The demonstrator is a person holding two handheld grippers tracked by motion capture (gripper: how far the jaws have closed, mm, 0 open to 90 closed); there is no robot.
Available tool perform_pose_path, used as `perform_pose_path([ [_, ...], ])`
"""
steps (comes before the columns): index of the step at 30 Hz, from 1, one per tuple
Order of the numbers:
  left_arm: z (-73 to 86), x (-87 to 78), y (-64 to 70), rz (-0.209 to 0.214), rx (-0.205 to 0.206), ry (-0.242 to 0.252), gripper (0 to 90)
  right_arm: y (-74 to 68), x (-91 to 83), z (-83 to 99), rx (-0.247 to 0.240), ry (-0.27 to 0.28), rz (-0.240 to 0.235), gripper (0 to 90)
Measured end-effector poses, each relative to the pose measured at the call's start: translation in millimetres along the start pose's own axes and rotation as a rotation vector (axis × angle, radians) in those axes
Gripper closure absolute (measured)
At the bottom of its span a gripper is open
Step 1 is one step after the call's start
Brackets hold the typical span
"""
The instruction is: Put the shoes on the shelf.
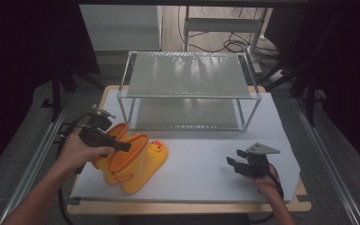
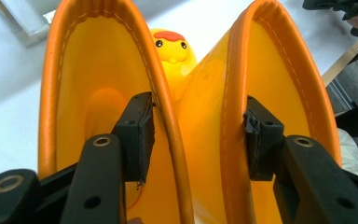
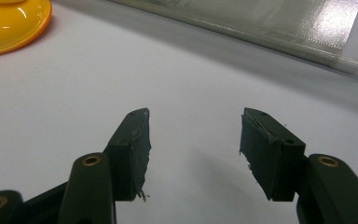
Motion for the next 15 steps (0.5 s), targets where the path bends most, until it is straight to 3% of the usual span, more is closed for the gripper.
perform_pose_path([
  [3,-0.5,0.8,0.4,-0.015,0.005,0.001,54.5,0.4,-0.5,-0.3,0.002,0.001,0.002,42.6],
  [15,-0.1,4.2,2.1,-0.07,0.031,0.024,79.6,1.0,-0.7,-0.1,0.004,0.0,0.008,42.6],
])
Point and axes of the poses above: each handheld gripper's, and its own axes: x roughly forward along the jaws, z roughly out of its underside, y roughly to its right, the point moved 7 cm from there along x, roughly forward along the jaws, and after that the axes turned 13 degrees about -z, right-handed, at the moved point
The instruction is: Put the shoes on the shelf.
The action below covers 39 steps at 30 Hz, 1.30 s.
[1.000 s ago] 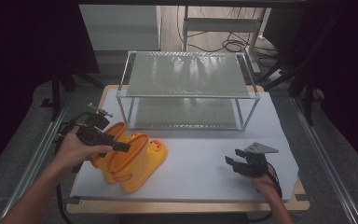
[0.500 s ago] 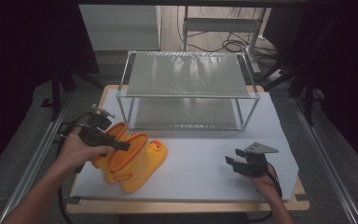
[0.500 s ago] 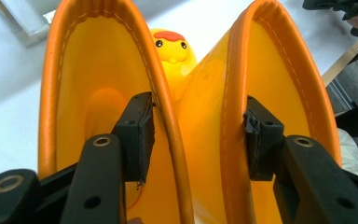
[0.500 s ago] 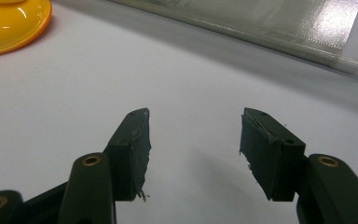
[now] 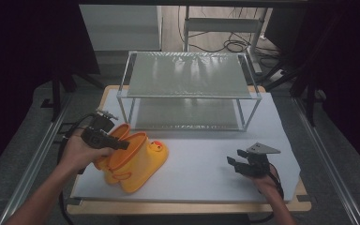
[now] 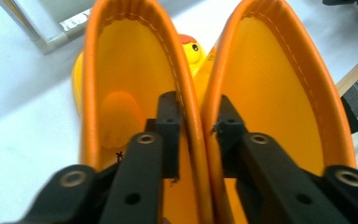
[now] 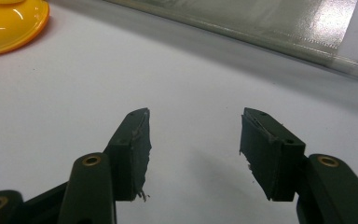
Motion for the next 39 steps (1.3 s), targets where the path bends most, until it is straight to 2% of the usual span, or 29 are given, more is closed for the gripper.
perform_pose_path([
  [4,0.0,-0.4,-0.6,0.018,-0.011,0.007,81.8,1.1,-0.2,0.3,0.002,-0.002,0.004,42.7],
  [5,-0.5,-1.4,-1.6,0.04,-0.018,0.012,81.8,1.5,-0.4,0.4,0.004,-0.001,0.006,42.7],
  [6,-0.5,-1.4,-1.6,0.04,-0.018,0.012,81.8,1.5,-0.4,0.4,0.004,-0.001,0.006,42.7],
  [8,-4.7,-2.5,-4.1,0.082,-0.046,0.025,81.9,2.8,-0.2,0.5,0.008,-0.002,0.01,42.8],
  [11,-8.0,-3.0,-6.7,0.104,-0.065,0.029,81.9,2.9,0.1,0.5,0.011,-0.001,0.011,42.8],
  [12,-11.6,-2.6,-9.9,0.142,-0.093,0.035,82.0,2.8,0.0,0.6,0.013,0.0,0.01,42.8],
  [13,-11.6,-2.6,-9.9,0.142,-0.093,0.035,82.0,2.9,-0.2,0.5,0.014,0.001,0.01,42.8],
  [14,-15.2,-3.7,-9.7,0.181,-0.107,0.041,82.0,3.2,-0.5,0.7,0.016,0.002,0.01,42.8],
  [16,-19.4,-6.3,-6.4,0.212,-0.113,0.052,82.0,4.0,-1.0,1.1,0.018,0.002,0.012,42.8],
  [18,-21.5,-8.0,-3.9,0.223,-0.108,0.056,82.0,4.4,-1.0,1.2,0.02,0.003,0.012,42.8],
  [20,-29.9,-14.5,6.0,0.245,-0.084,0.073,82.0,4.6,-0.7,1.5,0.019,0.002,0.013,42.8],
  [21,-29.9,-14.5,6.0,0.245,-0.084,0.073,81.9,4.5,-0.7,1.5,0.018,0.002,0.013,42.9],
  [22,-36.6,-19.7,14.4,0.25,-0.062,0.079,81.9,4.4,-0.7,1.5,0.018,0.002,0.013,42.9],
  [23,-36.6,-19.7,14.4,0.25,-0.062,0.079,81.9,4.4,-0.8,1.5,0.018,0.002,0.013,42.8],
  [27,-57.7,-35.4,37.9,0.272,-0.027,0.096,81.8,5.0,-1.7,1.5,0.021,0.001,0.013,42.9],
  [33,-83.3,-52.6,64.0,0.311,0.023,0.116,81.9,6.3,-2.8,1.3,0.02,0.003,0.014,43.0],
  [35,-87.6,-55.1,68.5,0.313,0.034,0.117,81.9,6.3,-3.5,1.1,0.021,0.005,0.014,43.0],
  [37,-99.6,-62.0,80.9,0.314,0.062,0.121,81.9,7.3,-4.5,1.0,0.022,0.007,0.015,43.0],
  [38,-99.6,-62.0,80.9,0.314,0.062,0.121,81.9,7.7,-4.7,1.1,0.024,0.008,0.015,43.0],
  [39,-108.7,-67.3,88.3,0.312,0.079,0.123,81.9,8.2,-4.7,1.4,0.025,0.007,0.016,43.0],
])
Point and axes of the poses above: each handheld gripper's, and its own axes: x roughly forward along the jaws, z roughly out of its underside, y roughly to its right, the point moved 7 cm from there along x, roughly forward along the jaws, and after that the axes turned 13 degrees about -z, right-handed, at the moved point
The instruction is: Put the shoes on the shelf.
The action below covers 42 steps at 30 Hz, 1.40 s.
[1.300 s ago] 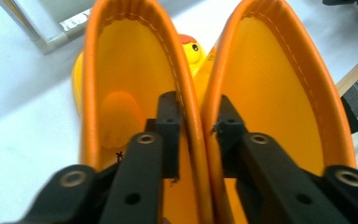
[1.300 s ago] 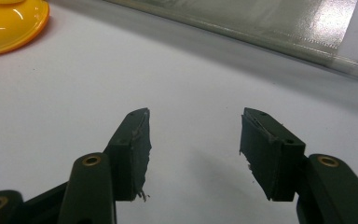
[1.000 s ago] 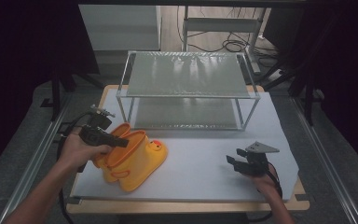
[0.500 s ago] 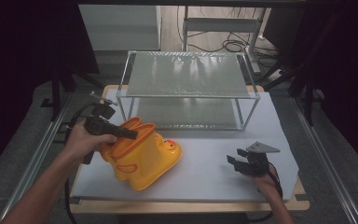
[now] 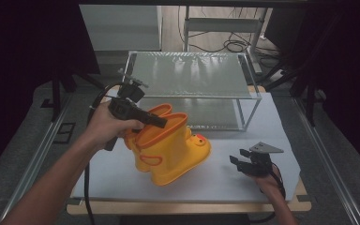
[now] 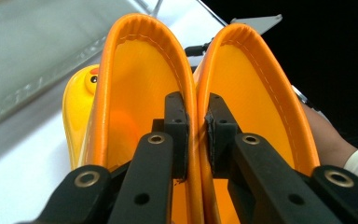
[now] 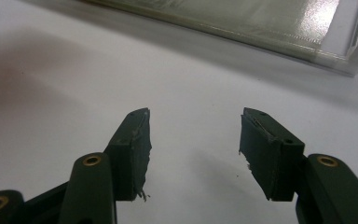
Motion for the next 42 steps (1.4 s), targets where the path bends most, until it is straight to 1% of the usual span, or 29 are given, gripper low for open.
perform_pose_path([
  [2,-10.4,-2.6,6.1,0.002,0.011,0.005,81.9,0.5,-0.1,0.2,0.001,0.0,0.001,43.0],
  [6,-31.9,-11.7,16.8,0.01,0.02,0.027,82.0,1.4,-0.2,0.6,0.003,0.002,0.003,43.0],
  [7,-31.9,-11.7,16.8,0.01,0.02,0.027,82.0,1.8,0.0,0.6,0.004,0.004,0.004,43.0],
  [8,-44.4,-18.4,21.3,0.01,0.029,0.04,82.0,2.3,0.2,0.7,0.006,0.005,0.006,43.0],
  [12,-65.0,-28.1,24.4,0.011,0.025,0.063,82.0,2.8,0.5,1.4,0.012,0.002,0.005,43.1],
  [13,-65.0,-28.1,24.4,0.011,0.025,0.063,82.0,2.8,0.5,1.4,0.012,0.002,0.005,43.1],
  [14,-75.5,-32.1,26.1,0.016,0.02,0.075,82.0,3.1,1.2,1.8,0.01,-0.001,0.006,43.1],
  [15,-75.5,-32.1,26.1,0.016,0.02,0.075,82.0,3.1,1.2,1.8,0.01,-0.001,0.006,43.1],
  [17,-83.3,-34.4,26.5,0.014,0.015,0.082,82.0,3.4,1.9,2.3,0.009,-0.005,0.007,43.1],
  [18,-92.9,-37.1,26.3,0.012,0.009,0.086,81.9,3.4,2.0,2.4,0.011,-0.006,0.007,43.1],
  [19,-92.9,-37.1,26.3,0.012,0.009,0.086,82.0,3.4,2.0,2.4,0.011,-0.006,0.007,43.1],
  [20,-97.2,-38.2,25.8,0.011,0.005,0.089,82.0,3.7,1.9,2.5,0.01,-0.006,0.009,43.0],
  [21,-105.9,-40.3,24.7,0.01,-0.007,0.095,82.0,3.8,1.1,2.8,0.014,-0.004,0.008,43.1],
  [24,-118.8,-44.3,23.0,0.004,-0.021,0.108,82.0,4.6,0.7,3.3,0.013,-0.005,0.011,43.1],
  [29,-140.6,-47.1,17.8,-0.027,-0.045,0.126,82.0,3.9,0.7,2.1,0.009,0.0,0.012,43.1],
  [33,-156.4,-42.4,8.8,-0.047,-0.073,0.133,82.0,4.0,0.5,2.1,0.01,0.002,0.015,43.1],
  [38,-175.0,-32.1,-6.9,-0.076,-0.125,0.143,81.9,3.6,-0.3,2.0,0.012,0.005,0.012,43.0],
  [39,-175.0,-32.1,-6.9,-0.076,-0.125,0.143,81.9,3.6,-0.3,2.0,0.012,0.005,0.012,43.0],
  [40,-182.8,-26.5,-13.2,-0.092,-0.143,0.143,81.9,3.8,-2.0,1.6,0.011,0.008,0.013,43.1],
  [41,-186.4,-23.5,-16.7,-0.1,-0.147,0.141,81.9,4.0,-2.4,1.6,0.009,0.009,0.014,43.0],
  [42,-186.4,-23.5,-16.7,-0.1,-0.147,0.141,81.9,4.0,-2.4,1.6,0.009,0.009,0.014,43.0],
])
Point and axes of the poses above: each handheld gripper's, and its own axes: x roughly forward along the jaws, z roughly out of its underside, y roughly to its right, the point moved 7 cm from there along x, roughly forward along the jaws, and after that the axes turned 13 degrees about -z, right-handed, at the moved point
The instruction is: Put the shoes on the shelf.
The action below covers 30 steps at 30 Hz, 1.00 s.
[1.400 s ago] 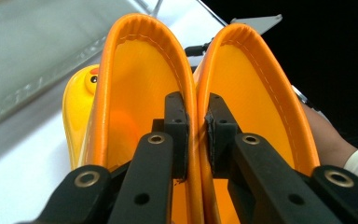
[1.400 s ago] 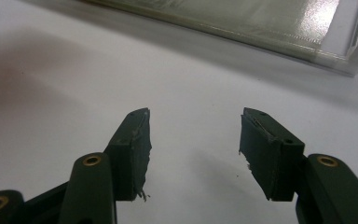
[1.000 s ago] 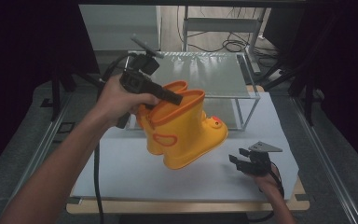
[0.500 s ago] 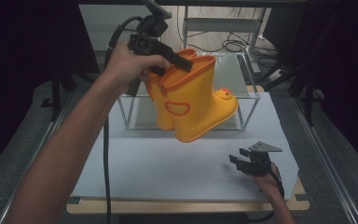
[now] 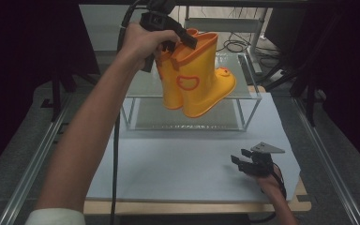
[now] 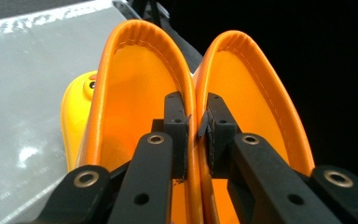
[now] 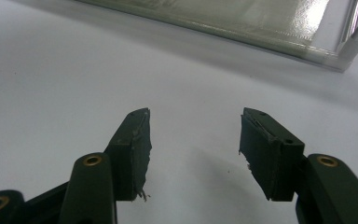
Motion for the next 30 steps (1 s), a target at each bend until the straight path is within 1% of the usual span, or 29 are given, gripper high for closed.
perform_pose_path([
  [1,-6.9,8.1,-5.3,-0.021,-0.018,0.0,81.9,0.0,-1.2,0.3,0.003,0.002,-0.001,43.0],
  [2,-6.9,8.1,-5.3,-0.021,-0.018,0.0,81.9,0.2,-1.3,0.4,0.002,0.003,0.0,43.1],
  [3,-13.6,15.2,-10.4,-0.042,-0.034,0.002,81.9,0.1,-1.5,0.8,0.002,0.002,-0.001,43.0],
  [4,-13.6,15.2,-10.4,-0.042,-0.034,0.002,81.9,0.1,-1.5,0.8,0.002,0.002,-0.001,43.0],
  [6,-23.4,24.6,-18.0,-0.067,-0.066,0.014,81.9,-0.3,-1.4,1.6,0.004,0.0,-0.003,43.0],
  [7,-27.2,27.7,-21.2,-0.073,-0.082,0.019,81.9,-0.4,-1.2,2.1,0.002,-0.001,-0.003,43.0],
  [10,-33.5,34.1,-28.4,-0.086,-0.108,0.032,81.9,-1.6,-1.9,3.4,0.004,-0.003,-0.005,42.9],
  [14,-38.3,41.4,-38.8,-0.111,-0.129,0.035,81.9,-2.0,-3.8,4.0,0.002,-0.001,-0.006,42.9],
  [16,-38.6,42.9,-40.8,-0.114,-0.13,0.034,81.8,-1.8,-4.1,4.4,0.003,-0.002,-0.006,43.0],
  [19,-39.3,48.6,-49.1,-0.141,-0.144,0.034,81.9,-1.3,-2.8,6.0,0.013,-0.009,-0.007,42.9],
  [20,-39.3,48.6,-49.1,-0.141,-0.144,0.034,81.9,-1.3,-2.8,6.0,0.013,-0.009,-0.007,42.9],
  [22,-40.5,52.7,-53.3,-0.154,-0.156,0.035,81.8,-2.7,-1.3,7.1,0.005,-0.015,-0.006,42.9],
  [23,-42.1,56.8,-56.0,-0.164,-0.168,0.037,81.8,-3.2,-1.4,7.1,0.002,-0.015,-0.001,43.0],
  [24,-42.1,56.8,-56.0,-0.164,-0.168,0.037,81.8,-3.2,-1.6,6.8,0.001,-0.014,0.005,43.1],
  [25,-43.3,62.7,-59.8,-0.178,-0.179,0.036,81.8,-3.1,-1.8,6.4,-0.001,-0.012,0.011,43.1],
  [28,-45.9,71.0,-66.4,-0.196,-0.204,0.039,81.7,-2.6,-2.3,6.1,0.001,-0.009,0.011,43.0],
  [29,-46.8,72.8,-68.7,-0.203,-0.205,0.038,81.8,-2.5,-2.2,6.5,0.001,-0.012,0.008,42.9],
  [30,-47.9,74.8,-70.3,-0.201,-0.218,0.041,81.7,-2.3,-1.8,7.2,0.002,-0.017,0.008,42.9],
])
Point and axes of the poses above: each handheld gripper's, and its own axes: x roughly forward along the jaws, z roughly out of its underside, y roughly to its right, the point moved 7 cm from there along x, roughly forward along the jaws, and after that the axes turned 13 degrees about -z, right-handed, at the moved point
